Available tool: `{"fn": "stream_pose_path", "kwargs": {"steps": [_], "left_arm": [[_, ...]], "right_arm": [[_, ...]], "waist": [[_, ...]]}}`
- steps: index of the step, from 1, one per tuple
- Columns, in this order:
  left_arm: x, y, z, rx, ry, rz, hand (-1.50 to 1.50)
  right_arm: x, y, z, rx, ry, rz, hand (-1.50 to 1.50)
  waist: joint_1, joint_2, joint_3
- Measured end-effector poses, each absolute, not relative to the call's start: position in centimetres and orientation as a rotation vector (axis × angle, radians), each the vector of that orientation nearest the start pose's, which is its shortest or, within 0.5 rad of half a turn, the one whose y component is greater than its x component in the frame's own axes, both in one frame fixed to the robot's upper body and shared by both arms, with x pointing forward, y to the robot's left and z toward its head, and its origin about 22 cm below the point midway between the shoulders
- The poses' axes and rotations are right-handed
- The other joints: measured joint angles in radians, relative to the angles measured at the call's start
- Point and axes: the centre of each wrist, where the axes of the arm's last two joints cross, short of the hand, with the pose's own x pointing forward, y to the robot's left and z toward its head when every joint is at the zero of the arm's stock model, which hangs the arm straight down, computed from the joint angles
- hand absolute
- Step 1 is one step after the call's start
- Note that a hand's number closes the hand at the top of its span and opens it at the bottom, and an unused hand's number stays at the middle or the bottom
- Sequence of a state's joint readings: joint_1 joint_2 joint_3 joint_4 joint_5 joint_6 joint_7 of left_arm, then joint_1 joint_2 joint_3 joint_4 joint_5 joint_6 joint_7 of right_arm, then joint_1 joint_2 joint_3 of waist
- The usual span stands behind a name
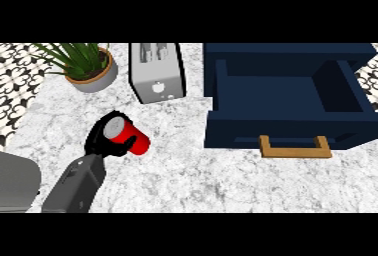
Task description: Pick up the can, place it into the drawer and close the drawer
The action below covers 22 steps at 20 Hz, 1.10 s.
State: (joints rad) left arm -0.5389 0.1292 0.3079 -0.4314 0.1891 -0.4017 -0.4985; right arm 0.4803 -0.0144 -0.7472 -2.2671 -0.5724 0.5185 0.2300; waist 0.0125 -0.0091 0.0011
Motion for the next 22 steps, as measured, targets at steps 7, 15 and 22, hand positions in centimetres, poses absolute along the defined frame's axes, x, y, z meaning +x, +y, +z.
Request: {"fn": "stream_pose_path", "kwargs": {"steps": [7, 15, 22], "left_arm": [[34.8, 23.4, -5.7, -0.294, -1.602, 0.249, 1.50], [35.4, 19.8, 2.1, -0.259, -1.667, 0.188, 1.50], [35.4, 17.2, 8.6, -0.237, -1.704, 0.172, 1.50]], "right_arm": [[4.7, -37.0, 12.0, -0.198, -1.770, -0.142, -1.50], [5.4, -36.8, 12.0, -0.187, -1.774, -0.143, -1.50], [6.1, -36.4, 11.8, -0.177, -1.778, -0.151, -1.50]], "waist": [[0.003, -0.003, 0.001], [-0.002, 0.000, 0.000], [-0.013, 0.005, -0.001]]}}
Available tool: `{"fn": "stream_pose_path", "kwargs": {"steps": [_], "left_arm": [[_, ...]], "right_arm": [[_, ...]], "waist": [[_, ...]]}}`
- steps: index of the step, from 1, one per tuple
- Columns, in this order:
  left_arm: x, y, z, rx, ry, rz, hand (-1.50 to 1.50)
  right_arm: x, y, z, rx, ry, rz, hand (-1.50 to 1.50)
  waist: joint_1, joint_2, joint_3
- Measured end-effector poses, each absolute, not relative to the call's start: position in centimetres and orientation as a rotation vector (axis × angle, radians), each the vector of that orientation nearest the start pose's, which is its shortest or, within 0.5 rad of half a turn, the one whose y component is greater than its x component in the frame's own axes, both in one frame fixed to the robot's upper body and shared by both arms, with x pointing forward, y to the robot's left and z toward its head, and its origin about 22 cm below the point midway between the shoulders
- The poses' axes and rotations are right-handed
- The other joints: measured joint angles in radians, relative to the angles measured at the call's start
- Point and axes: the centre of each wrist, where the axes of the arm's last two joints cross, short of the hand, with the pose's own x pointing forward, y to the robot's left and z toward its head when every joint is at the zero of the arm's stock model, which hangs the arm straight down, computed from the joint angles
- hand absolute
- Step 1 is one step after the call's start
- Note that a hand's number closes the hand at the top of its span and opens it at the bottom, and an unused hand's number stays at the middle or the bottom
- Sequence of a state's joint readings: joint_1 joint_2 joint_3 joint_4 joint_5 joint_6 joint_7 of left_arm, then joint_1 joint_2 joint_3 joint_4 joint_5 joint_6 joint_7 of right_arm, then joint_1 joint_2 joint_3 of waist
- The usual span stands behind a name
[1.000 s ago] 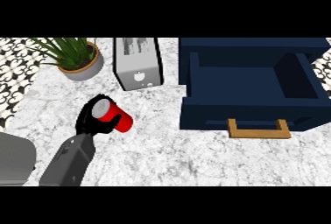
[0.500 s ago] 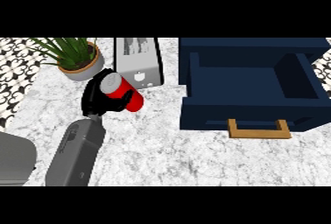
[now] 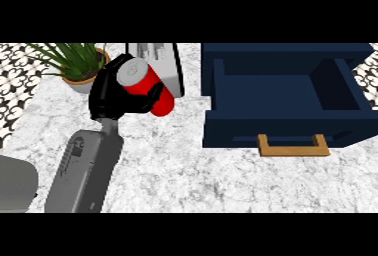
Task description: Pick up the can, place it into the drawer and close the drawer
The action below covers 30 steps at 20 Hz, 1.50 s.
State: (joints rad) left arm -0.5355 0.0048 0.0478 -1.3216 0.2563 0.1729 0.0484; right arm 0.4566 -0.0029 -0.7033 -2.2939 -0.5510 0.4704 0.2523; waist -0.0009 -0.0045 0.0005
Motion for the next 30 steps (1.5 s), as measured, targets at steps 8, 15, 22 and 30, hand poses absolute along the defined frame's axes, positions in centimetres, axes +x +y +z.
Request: {"fn": "stream_pose_path", "kwargs": {"steps": [8, 15, 22, 30], "left_arm": [[35.8, 13.1, 14.0, -0.223, -1.735, 0.141, 1.50], [37.6, 9.4, 17.3, -0.216, -1.729, 0.124, 1.50], [39.3, 6.0, 19.3, -0.198, -1.739, 0.100, 1.50], [40.9, 2.7, 21.8, -0.186, -1.731, 0.080, 1.50]], "right_arm": [[5.9, -36.4, 12.0, -0.168, -1.775, -0.141, -1.50], [6.5, -36.5, 12.1, -0.157, -1.774, -0.139, -1.50], [7.2, -36.5, 11.7, -0.155, -1.782, -0.137, -1.50], [7.4, -36.0, 12.2, -0.150, -1.793, -0.130, -1.50]], "waist": [[-0.009, 0.003, 0.000], [-0.015, 0.005, 0.000], [-0.021, 0.006, 0.000], [-0.034, 0.009, 0.000]]}}
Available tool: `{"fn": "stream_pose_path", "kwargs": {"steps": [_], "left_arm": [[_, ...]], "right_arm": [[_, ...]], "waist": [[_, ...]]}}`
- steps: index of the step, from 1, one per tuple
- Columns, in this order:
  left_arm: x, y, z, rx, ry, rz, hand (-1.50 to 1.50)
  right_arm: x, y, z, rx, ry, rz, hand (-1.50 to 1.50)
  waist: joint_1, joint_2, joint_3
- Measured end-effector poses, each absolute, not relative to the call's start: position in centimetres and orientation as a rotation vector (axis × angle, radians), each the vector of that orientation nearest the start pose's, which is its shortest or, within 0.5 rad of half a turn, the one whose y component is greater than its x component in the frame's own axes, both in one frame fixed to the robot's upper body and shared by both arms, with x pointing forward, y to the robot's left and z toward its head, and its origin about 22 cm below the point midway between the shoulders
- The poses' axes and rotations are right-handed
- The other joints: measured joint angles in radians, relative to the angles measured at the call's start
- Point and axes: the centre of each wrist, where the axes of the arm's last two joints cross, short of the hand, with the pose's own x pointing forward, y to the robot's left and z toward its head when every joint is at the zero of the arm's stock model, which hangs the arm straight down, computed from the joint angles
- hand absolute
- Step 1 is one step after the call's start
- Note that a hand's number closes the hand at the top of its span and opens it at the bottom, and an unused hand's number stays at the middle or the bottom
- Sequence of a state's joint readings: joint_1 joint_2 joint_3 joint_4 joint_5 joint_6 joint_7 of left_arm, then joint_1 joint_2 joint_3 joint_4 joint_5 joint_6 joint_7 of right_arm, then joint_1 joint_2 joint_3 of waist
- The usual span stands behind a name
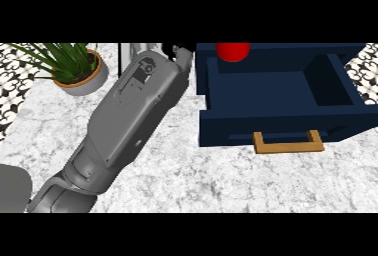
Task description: Pick up the can, place it into the drawer and close the drawer
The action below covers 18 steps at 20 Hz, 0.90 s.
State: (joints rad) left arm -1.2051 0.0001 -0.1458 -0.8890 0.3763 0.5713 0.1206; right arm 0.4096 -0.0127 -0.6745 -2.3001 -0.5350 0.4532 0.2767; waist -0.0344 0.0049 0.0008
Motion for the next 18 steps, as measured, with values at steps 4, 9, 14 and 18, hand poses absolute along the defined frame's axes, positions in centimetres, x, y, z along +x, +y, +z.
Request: {"fn": "stream_pose_path", "kwargs": {"steps": [4, 9, 14, 18], "left_arm": [[41.0, 1.3, 22.2, -0.182, -1.719, 0.070, 1.50], [41.1, -0.1, 21.9, -0.177, -1.708, 0.059, 1.50], [41.3, -0.9, 21.4, -0.157, -1.698, 0.052, 1.50], [41.6, -1.2, 20.6, -0.122, -1.690, 0.049, 1.50]], "right_arm": [[7.6, -36.3, 12.0, -0.143, -1.792, -0.128, -1.50], [8.0, -36.1, 12.2, -0.138, -1.796, -0.127, -1.50], [7.8, -35.8, 12.4, -0.132, -1.802, -0.121, -1.50], [8.1, -36.0, 12.5, -0.124, -1.801, -0.119, -1.50]], "waist": [[-0.003, 0.000, 0.000], [-0.016, 0.003, 0.000], [-0.025, 0.004, 0.001], [-0.034, 0.007, 0.001]]}}
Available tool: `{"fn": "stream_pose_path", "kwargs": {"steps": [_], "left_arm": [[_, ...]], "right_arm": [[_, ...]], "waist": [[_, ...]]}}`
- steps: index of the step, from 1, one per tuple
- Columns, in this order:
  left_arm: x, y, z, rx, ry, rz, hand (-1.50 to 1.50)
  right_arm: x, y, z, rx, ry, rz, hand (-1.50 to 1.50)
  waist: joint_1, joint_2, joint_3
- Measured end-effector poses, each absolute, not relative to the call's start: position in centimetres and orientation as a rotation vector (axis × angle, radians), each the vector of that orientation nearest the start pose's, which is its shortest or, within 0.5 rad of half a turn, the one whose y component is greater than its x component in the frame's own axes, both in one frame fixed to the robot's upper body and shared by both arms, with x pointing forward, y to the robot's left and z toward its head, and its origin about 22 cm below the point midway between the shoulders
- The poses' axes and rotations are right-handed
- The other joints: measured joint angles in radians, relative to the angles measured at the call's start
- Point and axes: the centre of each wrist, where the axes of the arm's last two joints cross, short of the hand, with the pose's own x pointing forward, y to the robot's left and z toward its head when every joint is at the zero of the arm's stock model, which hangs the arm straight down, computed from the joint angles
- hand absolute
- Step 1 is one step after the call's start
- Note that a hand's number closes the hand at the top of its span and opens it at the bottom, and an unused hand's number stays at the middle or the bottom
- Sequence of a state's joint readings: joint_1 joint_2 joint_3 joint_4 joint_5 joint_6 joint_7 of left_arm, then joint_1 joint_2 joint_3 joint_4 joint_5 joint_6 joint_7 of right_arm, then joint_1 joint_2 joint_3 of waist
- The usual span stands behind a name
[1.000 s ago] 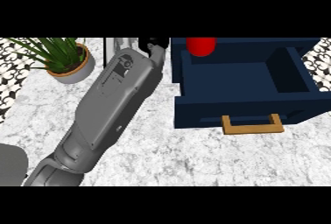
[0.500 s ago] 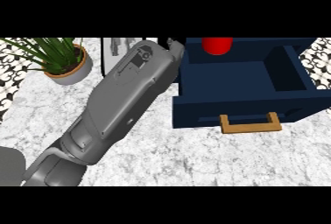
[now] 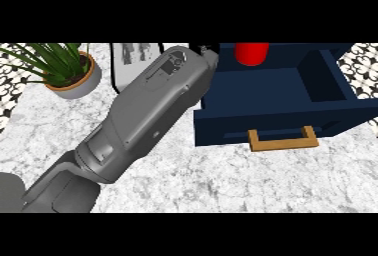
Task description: Pick up the can, place it into the drawer and close the drawer
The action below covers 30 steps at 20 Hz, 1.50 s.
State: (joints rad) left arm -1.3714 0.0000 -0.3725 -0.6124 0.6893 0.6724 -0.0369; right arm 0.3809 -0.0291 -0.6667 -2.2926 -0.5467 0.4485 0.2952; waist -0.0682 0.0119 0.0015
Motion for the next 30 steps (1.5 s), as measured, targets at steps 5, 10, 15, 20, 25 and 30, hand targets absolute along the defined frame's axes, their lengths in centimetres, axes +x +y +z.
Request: {"fn": "stream_pose_path", "kwargs": {"steps": [5, 10, 15, 20, 25, 30], "left_arm": [[41.6, -1.5, 19.4, -0.094, -1.656, 0.039, 1.50], [41.8, -1.5, 18.4, -0.035, -1.654, 0.023, -1.50], [41.7, -1.6, 17.5, 0.008, -1.643, 0.032, -1.50], [41.8, -1.3, 16.6, 0.043, -1.637, 0.054, -1.50], [42.1, -1.2, 16.7, 0.057, -1.644, 0.079, -1.50], [42.0, -1.2, 16.5, 0.039, -1.658, 0.093, -1.50]], "right_arm": [[8.2, -36.0, 12.8, -0.116, -1.809, -0.109, -1.50], [8.5, -35.7, 13.2, -0.108, -1.811, -0.102, -1.50], [8.7, -36.0, 12.9, -0.113, -1.810, -0.105, -1.50], [8.6, -35.7, 13.0, -0.113, -1.809, -0.097, -1.50], [8.9, -35.6, 13.2, -0.104, -1.817, -0.090, -1.50], [9.4, -35.8, 14.2, -0.150, -1.867, -0.034, -1.50]], "waist": [[-0.010, 0.002, 0.000], [-0.015, 0.004, 0.000], [-0.017, 0.005, 0.000], [-0.025, 0.007, 0.000], [-0.028, 0.009, 0.000], [-0.024, 0.009, 0.000]]}}
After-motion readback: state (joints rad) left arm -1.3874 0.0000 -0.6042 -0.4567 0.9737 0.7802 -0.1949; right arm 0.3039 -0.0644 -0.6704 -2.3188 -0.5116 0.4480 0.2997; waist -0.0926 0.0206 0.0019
